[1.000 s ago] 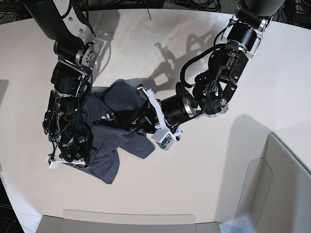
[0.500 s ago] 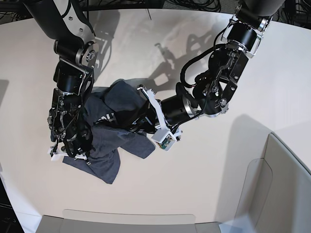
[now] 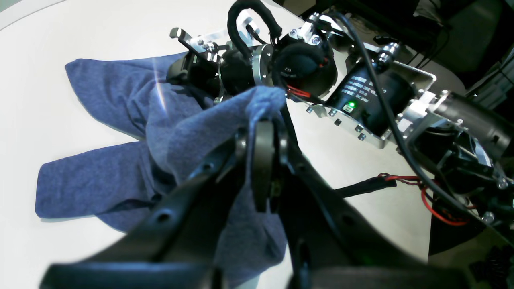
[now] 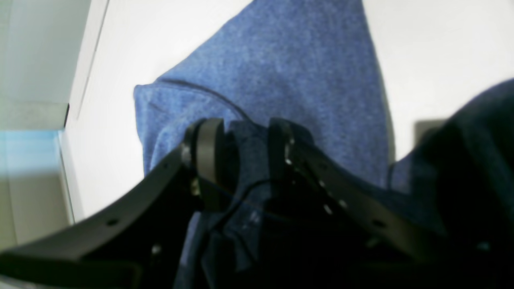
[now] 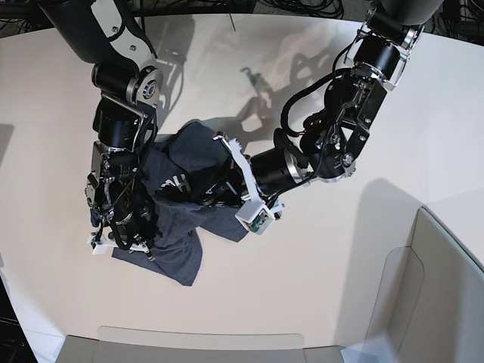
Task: Layout the t-shirt on the table in an organized manner, then fold the t-shirt properly
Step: 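Lift the t-shirt with both grippers and spread it over the table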
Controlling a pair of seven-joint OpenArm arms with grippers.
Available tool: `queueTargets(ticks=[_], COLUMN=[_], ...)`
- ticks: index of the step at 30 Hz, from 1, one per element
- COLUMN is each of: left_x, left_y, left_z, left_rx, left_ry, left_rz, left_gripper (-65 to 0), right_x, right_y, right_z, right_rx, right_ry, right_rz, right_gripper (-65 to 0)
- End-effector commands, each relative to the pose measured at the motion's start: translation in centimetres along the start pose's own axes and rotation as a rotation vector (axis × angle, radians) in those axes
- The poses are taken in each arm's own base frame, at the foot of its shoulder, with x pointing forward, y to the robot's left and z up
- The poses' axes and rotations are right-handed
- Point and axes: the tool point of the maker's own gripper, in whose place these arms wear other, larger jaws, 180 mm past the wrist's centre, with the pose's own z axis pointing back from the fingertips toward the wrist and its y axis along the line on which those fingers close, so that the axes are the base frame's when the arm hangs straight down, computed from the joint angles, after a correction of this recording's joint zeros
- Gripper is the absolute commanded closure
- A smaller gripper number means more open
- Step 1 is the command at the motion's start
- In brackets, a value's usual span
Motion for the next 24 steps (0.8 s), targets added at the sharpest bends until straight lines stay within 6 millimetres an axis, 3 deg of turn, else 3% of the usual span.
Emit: queueTargets(ticks=[1,5,9,20,22,24], left_x=[2.1,2.1,2.1,2.1,2.1,2.1], left_y=[-0.3,-0.3,-0.3,-0.3,-0.3,-0.3], left_z=[0.1,0.1,0.1,0.1,0.1,0.1], left_rx=[-0.016,-0.016,-0.016,-0.016,-0.016,-0.016], left_ry=[-0.061,-0.061,-0.061,-0.061,-0.061,-0.061], left_rz=[-0.02,-0.02,-0.02,-0.02,-0.02,-0.02], left_gripper=[0.0,0.0,0.0,0.0,0.0,0.0], right_x=[2.2,2.7,2.0,1.4,1.4,1.3], right_y=[3.2,4.2,5.1,4.9,4.9,4.9], right_z=[0.2,0.7,0.6,0.4,0.4,0.4], right_rx=[0.068,0.09,0.107,0.103,0.103,0.102], right_ry=[-0.053,-0.08,-0.072,-0.058,-0.058,-0.056], right_rz=[0.004,0.008,0.003,-0.001,-0.001,-0.001], right_gripper=[-18.6,-18.6,-18.6,-18.5,-16.3,-9.1])
